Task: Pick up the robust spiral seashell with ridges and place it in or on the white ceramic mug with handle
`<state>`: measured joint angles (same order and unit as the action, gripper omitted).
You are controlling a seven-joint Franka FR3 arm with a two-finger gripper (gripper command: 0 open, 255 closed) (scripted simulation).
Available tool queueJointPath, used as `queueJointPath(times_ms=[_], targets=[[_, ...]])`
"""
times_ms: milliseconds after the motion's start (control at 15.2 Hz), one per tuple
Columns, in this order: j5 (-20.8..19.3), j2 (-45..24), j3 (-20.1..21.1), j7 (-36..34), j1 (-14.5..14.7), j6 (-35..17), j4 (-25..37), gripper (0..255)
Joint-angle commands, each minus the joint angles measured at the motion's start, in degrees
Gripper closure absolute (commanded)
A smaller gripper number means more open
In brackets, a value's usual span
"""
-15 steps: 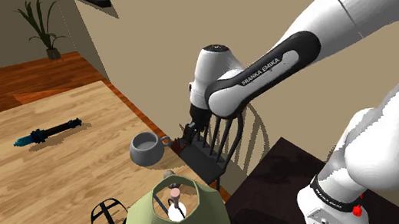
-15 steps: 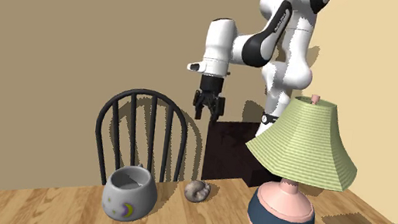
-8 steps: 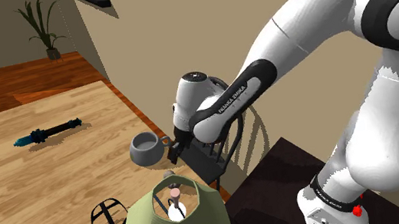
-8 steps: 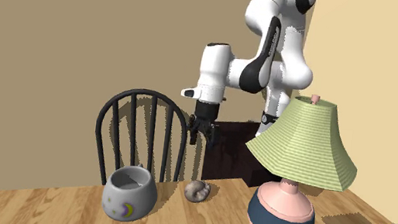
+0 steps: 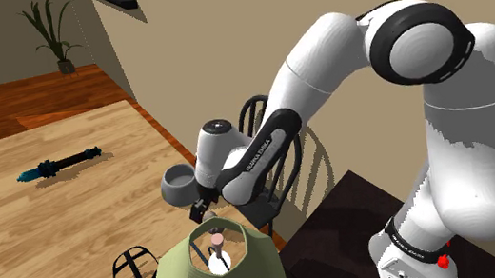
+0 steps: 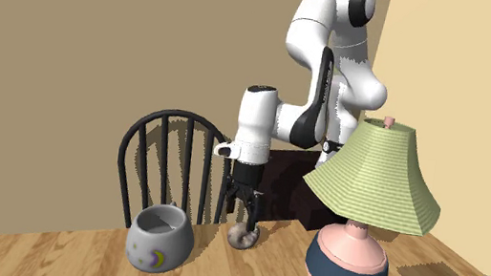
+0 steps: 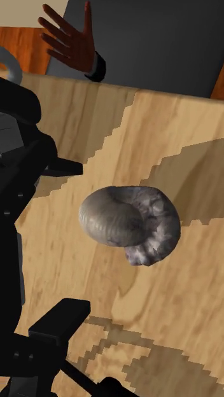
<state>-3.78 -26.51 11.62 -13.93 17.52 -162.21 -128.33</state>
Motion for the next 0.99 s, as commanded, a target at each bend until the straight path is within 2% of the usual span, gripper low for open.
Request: queueJointPath(times_ms=[0, 330, 858, 924], targets=[[-0.51, -1.8, -0.53, -0.39, 0.63, -1.03, 0.79, 0], [-1.43, -6.4, -1.84, -1.1, 1.95, -3.66, 2.81, 0], [-1.42, -6.4, -1.84, -1.09, 1.95, -3.65, 2.81, 0], [-1.42, -6.4, -1.84, -1.09, 1.95, -3.65, 2.81, 255]])
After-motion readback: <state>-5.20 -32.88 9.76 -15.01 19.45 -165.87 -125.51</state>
